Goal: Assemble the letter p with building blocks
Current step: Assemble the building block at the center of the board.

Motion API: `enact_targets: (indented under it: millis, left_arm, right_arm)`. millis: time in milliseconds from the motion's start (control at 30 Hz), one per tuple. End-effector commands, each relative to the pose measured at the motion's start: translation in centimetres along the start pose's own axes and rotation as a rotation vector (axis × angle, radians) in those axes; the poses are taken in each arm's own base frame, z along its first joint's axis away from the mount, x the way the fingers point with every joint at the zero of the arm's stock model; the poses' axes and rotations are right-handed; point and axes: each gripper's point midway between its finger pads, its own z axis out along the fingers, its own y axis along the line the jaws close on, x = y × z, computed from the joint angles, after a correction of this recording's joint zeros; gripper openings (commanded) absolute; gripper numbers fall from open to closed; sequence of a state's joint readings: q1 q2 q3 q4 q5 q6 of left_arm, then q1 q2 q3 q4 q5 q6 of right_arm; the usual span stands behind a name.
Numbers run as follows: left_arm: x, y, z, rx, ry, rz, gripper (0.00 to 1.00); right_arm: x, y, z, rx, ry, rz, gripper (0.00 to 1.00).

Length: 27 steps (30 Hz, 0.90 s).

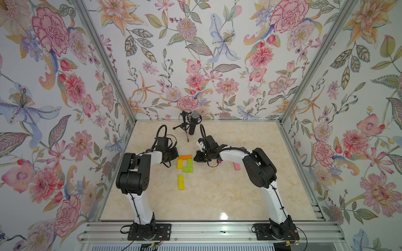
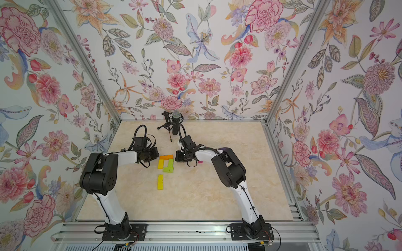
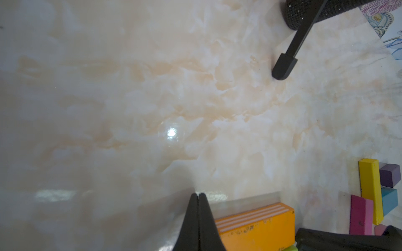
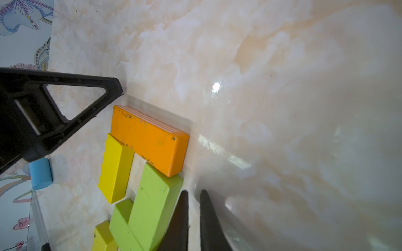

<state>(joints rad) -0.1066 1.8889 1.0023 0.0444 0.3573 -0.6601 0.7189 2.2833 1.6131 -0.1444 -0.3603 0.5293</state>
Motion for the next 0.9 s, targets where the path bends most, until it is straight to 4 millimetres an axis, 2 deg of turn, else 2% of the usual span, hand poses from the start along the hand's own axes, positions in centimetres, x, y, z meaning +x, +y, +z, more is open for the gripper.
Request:
enact_targets:
  millis: [0, 267, 500, 867]
  left_arm:
    - [0.2, 0.4, -0.1, -0.011, 0.018, 0.014, 0.00]
    - [0.5, 0.7, 0.0, -0.013, 0.027, 0.014, 0.00]
    - [0.7, 0.7, 0.2, -0.012, 0.032, 0.013, 0.00]
    - [0.4, 1.2, 0.1, -0.038, 0.029, 0.009, 0.00]
  right_arm:
    - [2.4, -0.4, 0.5, 0.022, 0.070, 0.027, 0.12]
    - [2.5, 0.4, 1.2, -0.006, 0.078, 0.023, 0.12]
    - [2.4, 0.3, 1.4, -0.002, 0.077, 0.031, 0.12]
    - [0.6, -0.8, -0.1, 0.079, -0.003, 0.033, 0.13]
